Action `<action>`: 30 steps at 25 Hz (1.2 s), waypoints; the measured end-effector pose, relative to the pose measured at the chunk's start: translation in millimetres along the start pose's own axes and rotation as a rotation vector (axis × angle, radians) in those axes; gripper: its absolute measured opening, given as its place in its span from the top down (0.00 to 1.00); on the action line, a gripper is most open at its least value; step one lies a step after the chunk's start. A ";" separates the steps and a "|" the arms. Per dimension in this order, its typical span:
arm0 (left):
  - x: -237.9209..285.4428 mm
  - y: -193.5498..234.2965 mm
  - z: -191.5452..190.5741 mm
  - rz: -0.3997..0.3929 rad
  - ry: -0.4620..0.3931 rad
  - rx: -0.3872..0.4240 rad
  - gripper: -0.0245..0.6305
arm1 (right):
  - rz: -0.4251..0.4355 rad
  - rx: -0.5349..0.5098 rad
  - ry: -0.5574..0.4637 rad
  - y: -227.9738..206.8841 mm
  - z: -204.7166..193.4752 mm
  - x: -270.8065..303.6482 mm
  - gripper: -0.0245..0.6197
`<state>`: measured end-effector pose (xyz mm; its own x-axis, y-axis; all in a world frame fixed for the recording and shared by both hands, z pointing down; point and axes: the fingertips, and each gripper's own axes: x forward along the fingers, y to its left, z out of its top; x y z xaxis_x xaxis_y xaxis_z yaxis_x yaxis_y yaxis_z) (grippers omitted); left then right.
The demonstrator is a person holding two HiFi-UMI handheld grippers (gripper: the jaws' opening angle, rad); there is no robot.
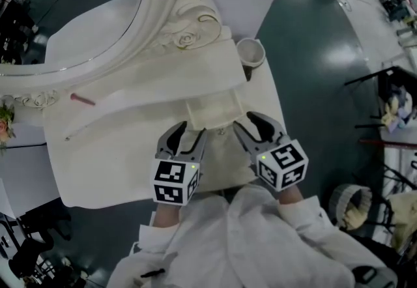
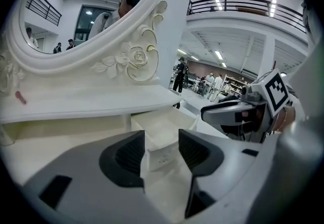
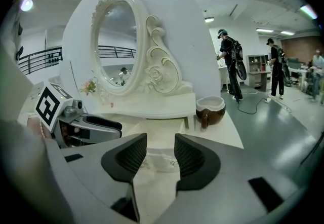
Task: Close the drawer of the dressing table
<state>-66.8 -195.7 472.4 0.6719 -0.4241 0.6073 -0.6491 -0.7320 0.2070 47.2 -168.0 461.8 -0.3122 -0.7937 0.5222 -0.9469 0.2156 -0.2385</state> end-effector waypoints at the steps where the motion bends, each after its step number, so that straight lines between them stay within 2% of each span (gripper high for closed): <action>1: 0.4 1.1 -1.8 -0.002 0.005 -0.002 0.67 | -0.003 0.005 0.003 -1.4 -1.7 0.2 0.73; 6: -0.2 5.4 -8.0 -0.012 0.017 0.005 0.64 | 0.028 0.001 0.028 0.5 -10.6 2.4 0.68; 17: 4.3 6.7 -30.1 -0.032 0.080 0.029 0.61 | -0.051 -0.043 0.077 -22.2 -25.5 4.2 0.62; 30: 23.6 5.1 -46.8 -0.082 0.151 0.049 0.61 | -0.003 -0.145 0.196 -29.0 -48.9 18.0 0.60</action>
<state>-71.0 -184.5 523.8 0.6579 -0.2797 0.6992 -0.5739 -0.7874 0.2249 65.3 -160.7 518.2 -0.3048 -0.6722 0.6747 -0.9446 0.3037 -0.1242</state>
